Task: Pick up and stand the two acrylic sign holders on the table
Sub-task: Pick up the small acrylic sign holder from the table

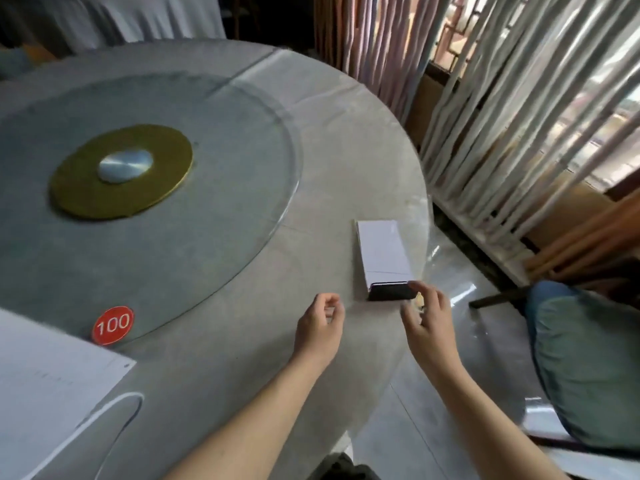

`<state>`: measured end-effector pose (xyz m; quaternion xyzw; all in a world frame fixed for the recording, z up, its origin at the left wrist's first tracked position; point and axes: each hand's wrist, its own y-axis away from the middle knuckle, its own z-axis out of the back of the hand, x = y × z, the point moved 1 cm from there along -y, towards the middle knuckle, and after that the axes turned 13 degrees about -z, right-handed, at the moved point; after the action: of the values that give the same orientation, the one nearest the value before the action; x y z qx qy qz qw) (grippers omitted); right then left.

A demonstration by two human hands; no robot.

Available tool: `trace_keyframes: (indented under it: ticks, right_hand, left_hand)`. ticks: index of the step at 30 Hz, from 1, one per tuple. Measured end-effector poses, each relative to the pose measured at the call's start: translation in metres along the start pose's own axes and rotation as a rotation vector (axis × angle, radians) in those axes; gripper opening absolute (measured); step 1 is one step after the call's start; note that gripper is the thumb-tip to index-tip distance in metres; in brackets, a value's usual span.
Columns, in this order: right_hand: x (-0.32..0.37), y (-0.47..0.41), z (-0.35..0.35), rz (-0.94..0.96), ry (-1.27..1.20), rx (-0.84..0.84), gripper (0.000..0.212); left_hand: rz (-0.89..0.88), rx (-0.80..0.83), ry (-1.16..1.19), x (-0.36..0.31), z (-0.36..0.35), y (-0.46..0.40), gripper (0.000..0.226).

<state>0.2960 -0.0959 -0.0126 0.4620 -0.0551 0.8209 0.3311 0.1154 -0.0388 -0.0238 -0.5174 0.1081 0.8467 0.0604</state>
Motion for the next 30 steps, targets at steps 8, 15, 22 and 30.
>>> trace_keyframes:
  ticks: [8, 15, 22, 30]
  right_hand:
    - [-0.033, -0.035, -0.005, -0.209, -0.175, 0.163, 0.051]
    - [-0.043, -0.043, -0.013, -0.226, -0.342, 0.183, 0.04]
    - [-0.012, 0.001, -0.01, 0.1, -0.239, 0.209, 0.019]
    - [0.016, 0.061, -0.031, 0.424, -0.132, 0.483, 0.03]
  left_hand:
    - [0.209, 0.131, 0.283, -0.021, -0.071, -0.046, 0.067]
    - [0.277, 0.093, 0.317, -0.012, -0.077, -0.053, 0.052]
    - [0.45, 0.032, 0.627, -0.008, -0.051, -0.029, 0.063]
    - [0.487, 0.021, 1.035, 0.007, 0.018, 0.024, 0.07]
